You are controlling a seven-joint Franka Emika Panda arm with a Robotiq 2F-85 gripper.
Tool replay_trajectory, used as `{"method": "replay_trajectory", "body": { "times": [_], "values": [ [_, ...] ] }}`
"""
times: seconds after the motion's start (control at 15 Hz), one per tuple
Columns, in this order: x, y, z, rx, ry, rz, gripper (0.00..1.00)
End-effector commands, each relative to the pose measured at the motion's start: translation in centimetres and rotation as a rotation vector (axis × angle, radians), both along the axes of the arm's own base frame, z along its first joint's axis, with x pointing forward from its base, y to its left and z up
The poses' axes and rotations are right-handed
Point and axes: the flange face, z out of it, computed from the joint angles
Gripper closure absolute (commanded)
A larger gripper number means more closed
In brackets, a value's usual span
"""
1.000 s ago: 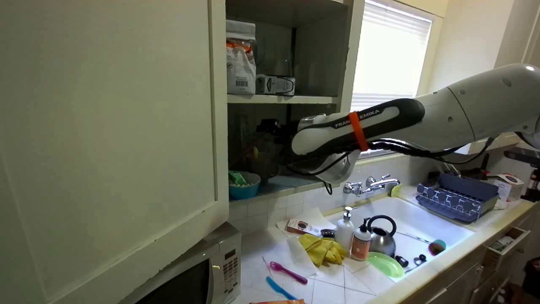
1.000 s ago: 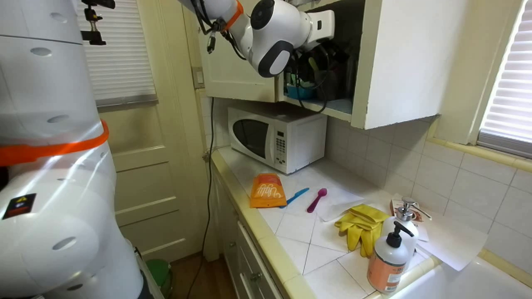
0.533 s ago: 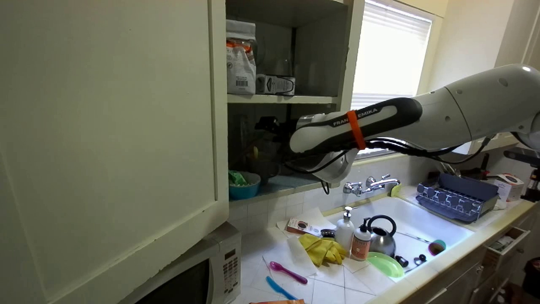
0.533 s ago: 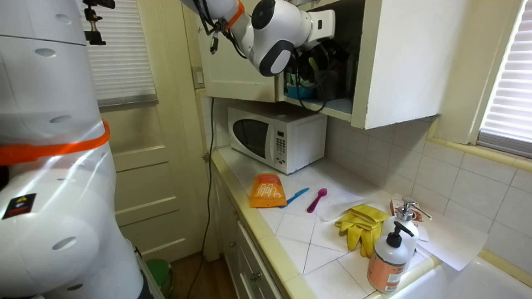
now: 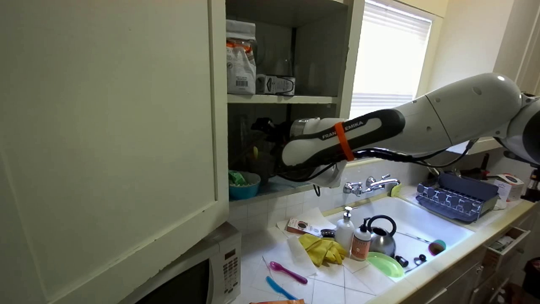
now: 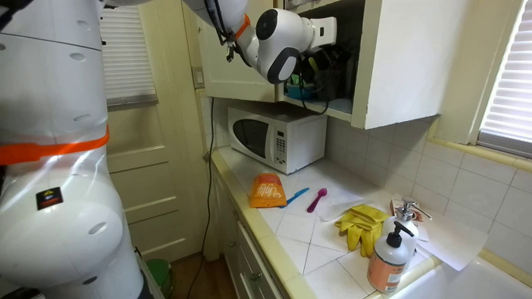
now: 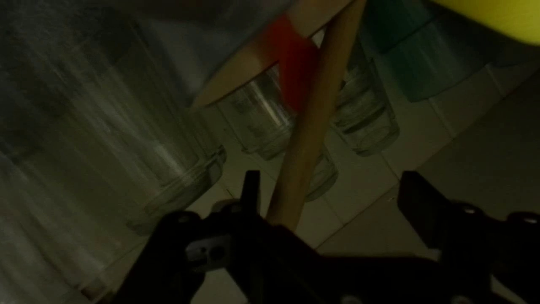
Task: Take the wooden spoon out of the open upper cabinet and put it on the countertop.
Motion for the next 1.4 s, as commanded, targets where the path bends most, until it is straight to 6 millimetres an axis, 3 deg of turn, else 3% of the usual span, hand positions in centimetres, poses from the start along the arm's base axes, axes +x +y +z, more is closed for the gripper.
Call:
{"method": "replay_trajectory", "body": {
  "times": [0.0, 0.27, 0.4, 0.47, 0.53, 0.6, 0.67, 1.0, 1.33],
  "values": [
    [0.9, 0.2, -0.4, 0.014, -0.055, -0.014, 0.47],
    [1.3, 0.0, -0.8, 0.021, -0.059, -0.022, 0.62],
    [1.4, 0.0, -1.1, 0.023, -0.058, -0.025, 0.61],
    [1.6, 0.0, -1.3, 0.022, -0.059, -0.026, 0.69],
    [1.6, -0.1, -1.4, 0.018, -0.061, -0.026, 0.85],
    [1.7, 0.0, -1.4, 0.019, -0.063, -0.026, 0.87],
    [1.7, 0.0, -1.3, 0.018, -0.069, -0.026, 0.95],
    [1.0, 0.4, 0.6, 0.076, -0.124, -0.03, 0.94],
    [0.3, -1.1, 1.2, 0.162, -0.133, -0.067, 0.95]
  ]
}}
